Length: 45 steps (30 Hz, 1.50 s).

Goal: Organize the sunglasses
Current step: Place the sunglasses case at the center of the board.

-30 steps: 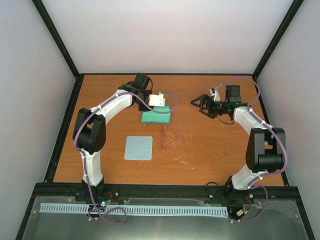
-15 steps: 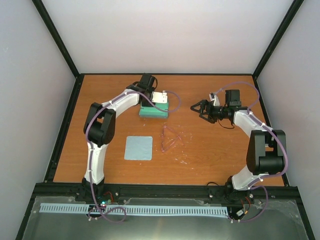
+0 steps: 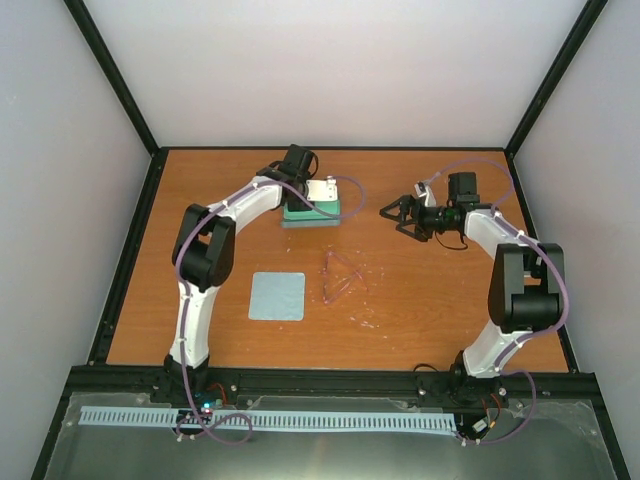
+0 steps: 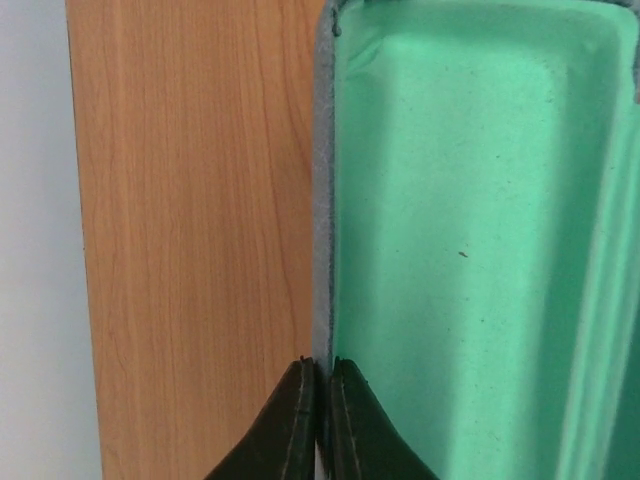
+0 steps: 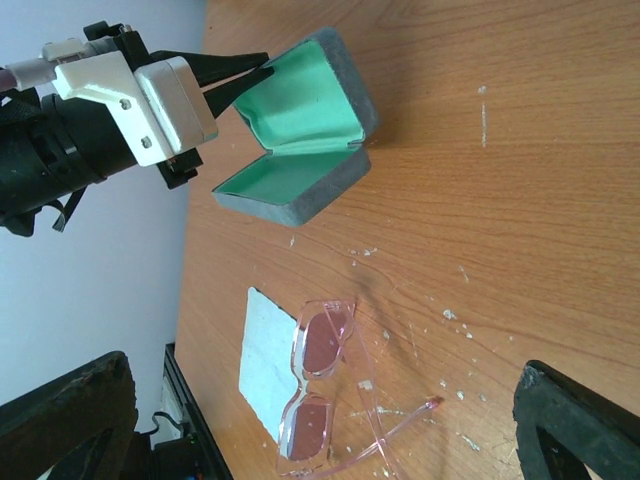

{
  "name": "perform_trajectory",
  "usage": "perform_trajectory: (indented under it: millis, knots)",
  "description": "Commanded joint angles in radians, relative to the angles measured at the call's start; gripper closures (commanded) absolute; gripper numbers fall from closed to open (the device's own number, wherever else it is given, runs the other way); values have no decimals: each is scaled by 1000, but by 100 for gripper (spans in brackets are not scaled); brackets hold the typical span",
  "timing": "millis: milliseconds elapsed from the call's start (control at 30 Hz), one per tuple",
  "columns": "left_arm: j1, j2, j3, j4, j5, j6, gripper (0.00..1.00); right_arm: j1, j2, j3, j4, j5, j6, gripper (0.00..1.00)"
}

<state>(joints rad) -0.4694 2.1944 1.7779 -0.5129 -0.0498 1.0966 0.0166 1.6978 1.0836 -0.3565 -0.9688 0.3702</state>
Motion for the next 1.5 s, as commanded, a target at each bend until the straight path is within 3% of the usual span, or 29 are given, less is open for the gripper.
perform_trajectory:
  millis: [0,167,367,600,800,1000,1067,1100,1133,1167,1200,1467]
  knots:
    - [-20,-91,17,-14,-8,-80,99,-8,28,43,-15,-40,-34,0]
    - [-42,-170,-104,73,-33,-98,99,-7,36,47,-15,-44,-48,0]
    - [-42,-157,-286,471,-198,30,99,-7,35,42,7,-35,-43,0]
    - [-37,-107,-154,459,-170,-9,99,22,132,3,449,-199,362,0]
    - [-37,-169,-198,487,-158,-33,99,115,380,346,81,-152,176,0]
    - [-36,-200,-302,580,-175,-23,99,156,462,475,151,-201,254,1]
    - [-36,-201,-313,594,-175,-23,99,159,472,483,133,-207,246,11]
    - [-37,-200,-318,601,-175,-24,99,159,477,483,126,-215,239,28]
    - [-37,-199,-323,610,-174,-24,99,156,481,485,112,-218,230,54]
    - [-36,-199,-329,617,-171,-21,99,153,480,483,102,-215,222,86]
    - [-37,-198,-338,628,-167,-19,99,150,470,477,94,-201,219,96]
    - [-37,-193,-384,693,-157,-8,99,173,500,489,143,-227,263,89]
